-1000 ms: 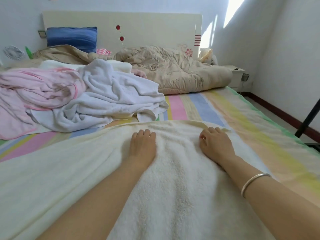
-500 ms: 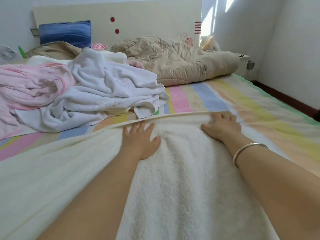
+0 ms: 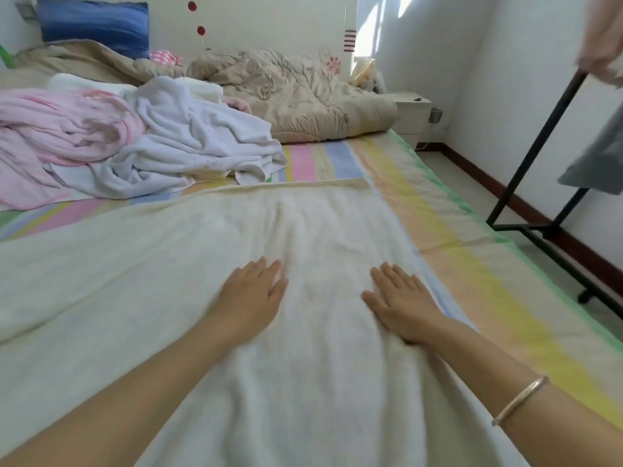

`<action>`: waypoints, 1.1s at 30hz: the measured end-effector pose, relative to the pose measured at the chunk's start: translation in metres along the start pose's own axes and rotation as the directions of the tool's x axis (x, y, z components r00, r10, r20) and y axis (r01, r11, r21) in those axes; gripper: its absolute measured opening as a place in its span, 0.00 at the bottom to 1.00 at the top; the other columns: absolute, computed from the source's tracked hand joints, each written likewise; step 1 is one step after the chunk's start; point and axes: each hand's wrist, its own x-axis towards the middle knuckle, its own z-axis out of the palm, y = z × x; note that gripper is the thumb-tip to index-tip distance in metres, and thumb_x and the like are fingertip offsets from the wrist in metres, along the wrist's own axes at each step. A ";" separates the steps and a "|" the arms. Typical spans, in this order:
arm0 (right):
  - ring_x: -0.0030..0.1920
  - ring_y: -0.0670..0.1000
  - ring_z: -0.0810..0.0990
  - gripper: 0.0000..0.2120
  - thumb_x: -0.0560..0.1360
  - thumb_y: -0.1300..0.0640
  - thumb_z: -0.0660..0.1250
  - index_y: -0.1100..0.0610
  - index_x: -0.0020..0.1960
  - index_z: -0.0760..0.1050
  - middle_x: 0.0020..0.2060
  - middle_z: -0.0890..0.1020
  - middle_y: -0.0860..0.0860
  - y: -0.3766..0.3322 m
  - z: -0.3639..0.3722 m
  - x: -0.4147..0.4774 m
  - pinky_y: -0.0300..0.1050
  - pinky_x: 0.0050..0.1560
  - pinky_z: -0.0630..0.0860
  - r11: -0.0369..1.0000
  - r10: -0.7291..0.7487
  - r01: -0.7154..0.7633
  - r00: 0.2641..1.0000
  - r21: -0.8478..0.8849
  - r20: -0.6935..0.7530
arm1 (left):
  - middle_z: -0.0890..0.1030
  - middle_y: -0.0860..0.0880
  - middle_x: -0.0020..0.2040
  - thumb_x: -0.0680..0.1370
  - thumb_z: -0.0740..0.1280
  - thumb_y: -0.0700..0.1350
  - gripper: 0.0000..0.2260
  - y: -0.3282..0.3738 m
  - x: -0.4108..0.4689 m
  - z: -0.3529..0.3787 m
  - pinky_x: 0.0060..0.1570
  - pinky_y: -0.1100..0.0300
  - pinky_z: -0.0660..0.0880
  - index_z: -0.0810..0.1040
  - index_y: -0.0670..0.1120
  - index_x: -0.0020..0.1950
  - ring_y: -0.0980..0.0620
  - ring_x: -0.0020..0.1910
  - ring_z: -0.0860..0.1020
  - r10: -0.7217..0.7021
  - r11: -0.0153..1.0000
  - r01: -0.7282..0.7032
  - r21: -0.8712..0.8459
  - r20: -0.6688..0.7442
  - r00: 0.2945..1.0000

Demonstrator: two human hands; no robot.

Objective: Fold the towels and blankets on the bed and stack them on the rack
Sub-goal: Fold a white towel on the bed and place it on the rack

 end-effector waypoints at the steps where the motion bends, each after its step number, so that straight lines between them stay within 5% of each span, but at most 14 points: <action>1: 0.78 0.49 0.41 0.30 0.82 0.40 0.47 0.50 0.79 0.45 0.79 0.44 0.49 0.001 0.002 -0.026 0.48 0.76 0.39 1.000 -0.001 0.001 1.000 -0.004 0.008 | 0.51 0.48 0.80 0.83 0.46 0.58 0.26 0.005 -0.028 -0.001 0.76 0.55 0.46 0.52 0.51 0.80 0.50 0.79 0.50 0.012 1.000 -0.012 0.016 0.037 0.999; 4: 0.78 0.48 0.41 0.27 0.82 0.42 0.47 0.47 0.79 0.46 0.78 0.44 0.47 0.005 0.018 -0.094 0.49 0.76 0.39 0.999 -0.011 0.011 1.000 0.035 0.003 | 0.47 0.49 0.80 0.74 0.40 0.66 0.37 0.010 -0.103 0.007 0.76 0.57 0.43 0.50 0.52 0.80 0.53 0.79 0.45 0.056 0.998 -0.056 0.000 0.085 0.995; 6: 0.78 0.48 0.43 0.26 0.82 0.43 0.48 0.45 0.79 0.49 0.78 0.47 0.46 0.012 0.028 -0.134 0.49 0.76 0.41 0.997 -0.021 0.023 0.999 0.073 -0.031 | 0.50 0.49 0.80 0.70 0.39 0.67 0.40 0.010 -0.151 0.012 0.75 0.61 0.43 0.56 0.52 0.79 0.53 0.79 0.48 0.123 0.990 -0.123 -0.070 -0.006 0.992; 9: 0.75 0.55 0.60 0.27 0.79 0.42 0.52 0.51 0.75 0.63 0.74 0.64 0.52 0.034 0.039 -0.189 0.50 0.72 0.57 0.989 0.065 -0.035 0.975 0.145 -0.212 | 0.67 0.49 0.74 0.75 0.53 0.61 0.29 0.011 -0.218 0.016 0.71 0.65 0.54 0.74 0.48 0.70 0.50 0.73 0.65 0.182 0.953 -0.226 -0.203 -0.212 0.960; 12: 0.60 0.59 0.74 0.18 0.78 0.48 0.60 0.54 0.64 0.73 0.58 0.78 0.54 0.052 0.035 -0.221 0.51 0.55 0.71 0.911 0.363 -0.226 0.835 0.344 -0.413 | 0.77 0.54 0.60 0.75 0.61 0.58 0.17 0.018 -0.266 0.011 0.59 0.57 0.69 0.80 0.51 0.57 0.53 0.59 0.76 0.250 0.928 -0.329 -0.176 -0.359 0.899; 14: 0.54 0.57 0.77 0.17 0.78 0.44 0.60 0.52 0.62 0.72 0.53 0.80 0.52 0.053 0.030 -0.233 0.50 0.50 0.74 0.820 0.516 -0.361 0.801 0.444 -0.303 | 0.76 0.56 0.50 0.74 0.65 0.59 0.14 0.019 -0.287 0.007 0.48 0.57 0.71 0.79 0.51 0.50 0.54 0.49 0.76 0.347 0.916 -0.398 -0.052 -0.392 0.852; 17: 0.52 0.58 0.78 0.19 0.77 0.38 0.60 0.51 0.60 0.70 0.52 0.80 0.53 0.044 0.031 -0.239 0.48 0.46 0.72 0.801 0.543 -0.443 0.821 0.402 -0.177 | 0.74 0.58 0.45 0.72 0.67 0.64 0.16 0.005 -0.296 0.003 0.41 0.61 0.70 0.78 0.52 0.47 0.56 0.43 0.76 0.417 0.905 -0.418 0.079 -0.360 0.834; 25: 0.45 0.58 0.76 0.08 0.80 0.48 0.59 0.51 0.55 0.69 0.47 0.79 0.54 0.053 0.037 -0.268 0.51 0.43 0.74 0.793 0.550 -0.346 0.759 0.501 -0.347 | 0.75 0.55 0.38 0.81 0.59 0.54 0.12 0.003 -0.303 0.004 0.25 0.61 0.69 0.76 0.50 0.43 0.55 0.33 0.75 0.486 0.874 -0.433 0.221 -0.413 0.770; 33: 0.47 0.61 0.77 0.06 0.78 0.47 0.61 0.48 0.51 0.71 0.48 0.81 0.55 0.086 0.045 -0.305 0.52 0.45 0.74 0.772 0.593 -0.395 0.729 0.498 -0.343 | 0.71 0.53 0.37 0.80 0.61 0.49 0.10 0.036 -0.321 0.014 0.24 0.57 0.69 0.74 0.48 0.42 0.53 0.32 0.72 0.626 0.780 -0.566 0.268 -0.338 0.702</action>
